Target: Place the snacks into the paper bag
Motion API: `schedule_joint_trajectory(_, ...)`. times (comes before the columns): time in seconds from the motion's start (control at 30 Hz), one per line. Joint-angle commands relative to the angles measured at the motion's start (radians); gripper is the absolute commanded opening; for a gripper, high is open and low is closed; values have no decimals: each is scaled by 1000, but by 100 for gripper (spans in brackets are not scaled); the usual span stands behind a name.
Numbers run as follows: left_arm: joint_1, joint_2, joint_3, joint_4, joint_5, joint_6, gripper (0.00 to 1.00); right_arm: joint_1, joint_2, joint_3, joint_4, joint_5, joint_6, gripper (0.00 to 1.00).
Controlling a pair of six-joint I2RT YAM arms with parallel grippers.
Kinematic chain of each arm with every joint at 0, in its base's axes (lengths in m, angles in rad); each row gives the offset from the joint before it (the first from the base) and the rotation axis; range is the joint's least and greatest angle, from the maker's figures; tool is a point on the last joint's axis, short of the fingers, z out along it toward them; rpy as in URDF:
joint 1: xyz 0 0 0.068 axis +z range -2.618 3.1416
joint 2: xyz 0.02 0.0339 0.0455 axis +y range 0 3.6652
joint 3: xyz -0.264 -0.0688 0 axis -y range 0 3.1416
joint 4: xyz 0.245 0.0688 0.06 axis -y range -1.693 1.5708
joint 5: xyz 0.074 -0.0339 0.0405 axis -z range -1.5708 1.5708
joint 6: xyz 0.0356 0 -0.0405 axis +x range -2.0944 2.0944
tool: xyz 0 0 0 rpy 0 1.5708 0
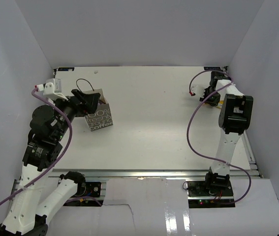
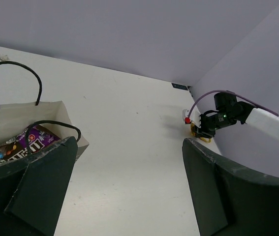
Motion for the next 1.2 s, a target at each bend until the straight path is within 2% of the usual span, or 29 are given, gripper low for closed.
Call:
schedule_joint_trajectory(0.0, 0, -7, 37, -11, -19, -18, 98, 2, -27, 1, -27, -164, 8, 29)
schedule_joint_trajectory(0.07, 0, -7, 41, -8, -20, -22, 98, 3, -79, -27, -79, -297, 13, 24)
schedule_joint_trajectory(0.23, 0, 2, 61, 21, -11, -22, 98, 49, -212, -29, -224, -573, 80, 23)
schedule_joint_trajectory(0.27, 0, 4, 64, 27, -9, -21, 98, 87, -233, -9, -262, -667, 100, 23)
schedule_joint_trajectory(0.4, 0, 21, 83, 67, 0, -18, 98, 267, -306, 88, -296, -848, 255, 23)
schedule_joint_trajectory(0.43, 0, 24, 86, 70, 0, -19, 98, 352, -319, 112, -285, -874, 346, 23)
schedule_joint_trajectory(0.5, 0, 24, 100, 75, 35, -21, 98, 437, -325, 198, -207, -930, 463, 23)
schedule_joint_trajectory(0.57, 0, 10, 106, 73, 37, -25, 98, 543, -317, 252, -123, -977, 652, 24)
schedule_joint_trajectory(0.63, 0, -19, 100, 65, 27, -36, 98, 624, -303, 315, 69, -996, 808, 24)
schedule_joint_trajectory(0.67, 0, -31, 94, 64, 24, -51, 98, 644, -294, 332, 144, -1008, 975, 26)
schedule_joint_trajectory(0.7, 0, -45, 77, 62, 24, -62, 98, 661, -287, 344, 226, -1017, 1069, 26)
schedule_joint_trajectory(0.73, 0, -71, 68, 62, 20, -71, 98, 693, -264, 368, 391, -1020, 1156, 26)
schedule_joint_trajectory(0.77, 0, -83, 49, 61, 18, -94, 98, 710, -250, 384, 466, -1008, 1309, 25)
schedule_joint_trajectory(0.83, 0, -108, 34, 58, 17, -114, 98, 753, -196, 443, 628, -968, 1421, 25)
schedule_joint_trajectory(0.9, -2, -134, 26, 49, 17, -133, 98, 793, -143, 490, 695, -876, 1534, 25)
schedule_joint_trajectory(1.0, 0, -156, 32, 26, 17, -142, 98, 830, -103, 533, 813, -752, 1604, 25)
schedule_joint_trajectory(1.17, 0, -166, 43, 3, 17, -143, 98, 922, -63, 542, 903, -556, 1579, 30)
